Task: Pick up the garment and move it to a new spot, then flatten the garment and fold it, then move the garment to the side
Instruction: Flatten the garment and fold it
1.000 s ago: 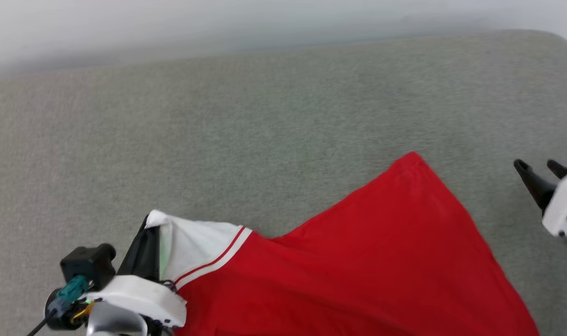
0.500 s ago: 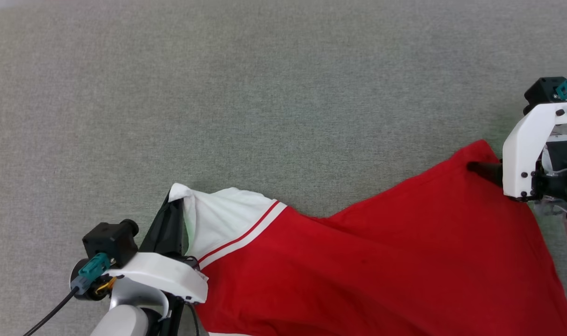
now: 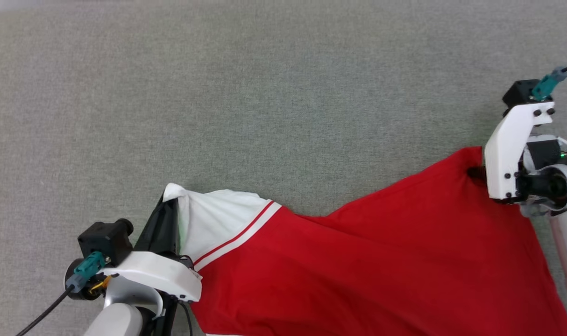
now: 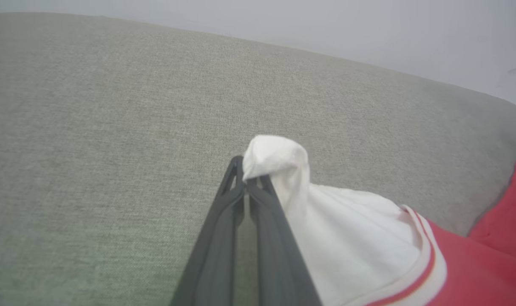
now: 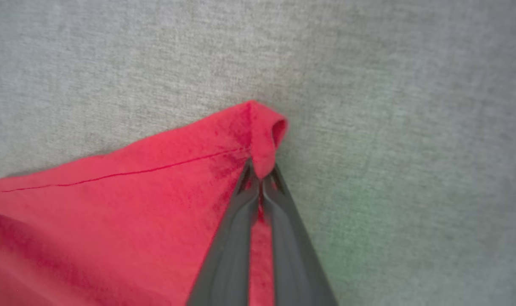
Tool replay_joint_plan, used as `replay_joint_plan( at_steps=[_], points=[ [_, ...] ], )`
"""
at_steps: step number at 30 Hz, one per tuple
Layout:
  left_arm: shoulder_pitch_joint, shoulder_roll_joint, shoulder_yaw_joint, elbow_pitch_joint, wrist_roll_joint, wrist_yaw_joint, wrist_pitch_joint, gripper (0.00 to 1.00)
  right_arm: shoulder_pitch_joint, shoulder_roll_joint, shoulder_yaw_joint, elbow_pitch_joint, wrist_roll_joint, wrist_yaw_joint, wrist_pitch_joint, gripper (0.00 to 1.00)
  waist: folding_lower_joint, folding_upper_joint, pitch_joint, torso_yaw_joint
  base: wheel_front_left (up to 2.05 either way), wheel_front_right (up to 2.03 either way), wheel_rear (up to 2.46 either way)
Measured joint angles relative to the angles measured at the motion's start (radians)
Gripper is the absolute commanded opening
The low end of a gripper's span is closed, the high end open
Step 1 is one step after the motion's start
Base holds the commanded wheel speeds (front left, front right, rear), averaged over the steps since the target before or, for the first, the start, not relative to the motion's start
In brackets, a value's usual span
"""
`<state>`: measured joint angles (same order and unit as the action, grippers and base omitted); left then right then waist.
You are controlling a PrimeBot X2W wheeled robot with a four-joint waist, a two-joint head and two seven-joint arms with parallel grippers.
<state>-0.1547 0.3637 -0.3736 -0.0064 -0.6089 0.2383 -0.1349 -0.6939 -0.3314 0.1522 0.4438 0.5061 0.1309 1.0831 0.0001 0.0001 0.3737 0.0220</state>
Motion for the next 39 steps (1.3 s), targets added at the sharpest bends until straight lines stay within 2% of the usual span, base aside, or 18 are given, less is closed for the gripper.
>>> replay_joint_plan(
  at_steps=[4, 10, 17, 23, 28, 31, 39],
  points=[
    [-0.014, 0.021, 0.014, -0.004, 0.0, -0.005, 0.002, 0.0, -0.002, -0.019, 0.04, -0.022, 0.024, 0.0, -0.047, 0.0, 0.0, 0.0, -0.038, -0.013, 0.0, 0.0, 0.0],
    [-0.107, 0.1, 0.043, -0.06, 0.016, -0.025, 0.047, 0.0, -0.061, -0.084, 0.044, -0.109, 0.059, 0.0, -0.109, 0.0, 0.0, 0.0, -0.117, -0.04, 0.0, 0.0, 0.0],
    [-0.347, 0.189, 0.08, -0.088, 0.039, -0.067, 0.13, 0.0, -0.14, -0.138, 0.013, -0.192, 0.063, 0.0, -0.145, 0.0, -0.0001, 0.0, -0.199, -0.084, 0.0, 0.0, 0.0],
    [-0.599, 0.23, 0.079, -0.003, 0.054, -0.129, 0.211, 0.0, -0.237, -0.151, 0.014, -0.218, 0.035, 0.0, -0.188, 0.0, -0.0001, 0.0, -0.219, -0.128, 0.0, 0.0, 0.0],
    [-0.844, 0.225, 0.068, 0.111, 0.069, -0.17, 0.257, 0.0, -0.35, -0.164, -0.015, -0.229, 0.04, 0.0, -0.253, 0.0, -0.0001, 0.0, -0.173, -0.137, 0.0, 0.0, 0.0],
    [-0.99, 0.212, 0.074, 0.178, 0.079, -0.175, 0.263, 0.0, -0.428, -0.17, -0.02, -0.225, 0.038, 0.0, -0.297, 0.0, -0.0001, 0.0, -0.125, -0.142, 0.0, 0.0, 0.0],
    [-1.326, 0.232, 0.048, 0.315, 0.179, -0.203, 0.276, 0.0, -0.655, -0.17, -0.008, -0.158, 0.025, 0.001, -0.46, 0.0, 0.0, 0.0, 0.042, -0.171, 0.0, 0.0, 0.0]
  ],
)
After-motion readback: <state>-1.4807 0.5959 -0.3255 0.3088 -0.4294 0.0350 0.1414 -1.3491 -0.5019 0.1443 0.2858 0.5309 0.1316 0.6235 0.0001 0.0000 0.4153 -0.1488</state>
